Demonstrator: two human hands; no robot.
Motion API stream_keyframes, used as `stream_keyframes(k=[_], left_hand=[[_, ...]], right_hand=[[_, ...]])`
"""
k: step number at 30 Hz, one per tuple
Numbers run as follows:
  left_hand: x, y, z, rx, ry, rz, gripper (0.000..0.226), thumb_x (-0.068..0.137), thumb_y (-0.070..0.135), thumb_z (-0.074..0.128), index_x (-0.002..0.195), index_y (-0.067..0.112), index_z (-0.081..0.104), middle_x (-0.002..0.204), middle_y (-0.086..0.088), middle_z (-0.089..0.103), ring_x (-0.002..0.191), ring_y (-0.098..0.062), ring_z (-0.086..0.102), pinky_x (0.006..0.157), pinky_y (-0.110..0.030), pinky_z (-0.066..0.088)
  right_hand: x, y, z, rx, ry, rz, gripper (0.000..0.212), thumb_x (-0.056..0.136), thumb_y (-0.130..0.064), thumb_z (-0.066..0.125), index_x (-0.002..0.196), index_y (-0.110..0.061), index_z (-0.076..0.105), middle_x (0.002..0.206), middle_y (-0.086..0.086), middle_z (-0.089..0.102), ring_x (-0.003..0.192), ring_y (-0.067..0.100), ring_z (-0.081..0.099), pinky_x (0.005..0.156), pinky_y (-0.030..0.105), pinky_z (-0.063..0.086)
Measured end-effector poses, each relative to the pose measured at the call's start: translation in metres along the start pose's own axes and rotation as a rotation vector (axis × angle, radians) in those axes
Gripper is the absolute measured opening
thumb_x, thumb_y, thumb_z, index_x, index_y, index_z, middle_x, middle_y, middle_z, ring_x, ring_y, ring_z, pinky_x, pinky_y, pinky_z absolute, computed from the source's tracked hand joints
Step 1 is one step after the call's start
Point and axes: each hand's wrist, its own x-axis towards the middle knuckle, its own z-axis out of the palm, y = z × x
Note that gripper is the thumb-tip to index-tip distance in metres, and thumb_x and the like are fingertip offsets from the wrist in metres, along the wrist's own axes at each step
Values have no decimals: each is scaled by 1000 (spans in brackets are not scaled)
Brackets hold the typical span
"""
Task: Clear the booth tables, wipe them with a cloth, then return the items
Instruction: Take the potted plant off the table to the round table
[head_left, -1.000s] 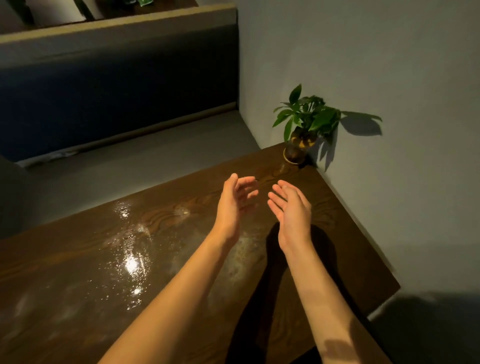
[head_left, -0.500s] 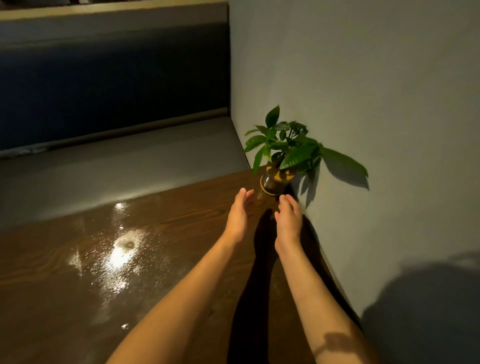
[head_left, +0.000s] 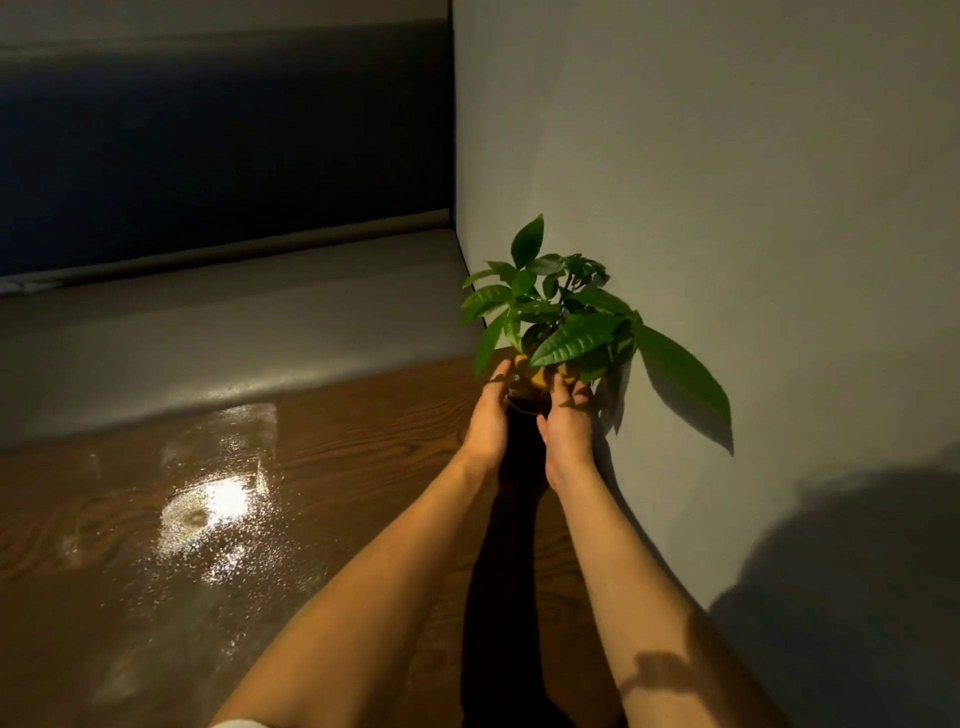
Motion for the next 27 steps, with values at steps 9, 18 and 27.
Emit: stream_keyframes(k=[9,18,27], left_hand=[[-23,-8,-23,128,52,128,29,102,27,43,120,37,62,130,1,55,128,-10,49,113,-36,37],[-119,25,-66,138,75,300,32,105,14,49,136,19,46,122,12,59,113,7,59,87,-10,48],[-241,61,-155,138,261,405,22,97,45,61,113,33,52,121,6,65,114,-5,62,91,-24,48]], right_hand=[[-33,10,-5,-198,42,-163,58,100,-43,54,153,-25,37,147,2,49,133,22,48,98,35,42],[-137,14,21,-204,5,-399,42,98,-34,59,138,-21,54,129,0,55,114,10,57,82,14,44],[-281,32,78,-136,-144,-401,39,95,-37,63,132,-23,58,125,-3,62,113,9,60,77,13,48]])
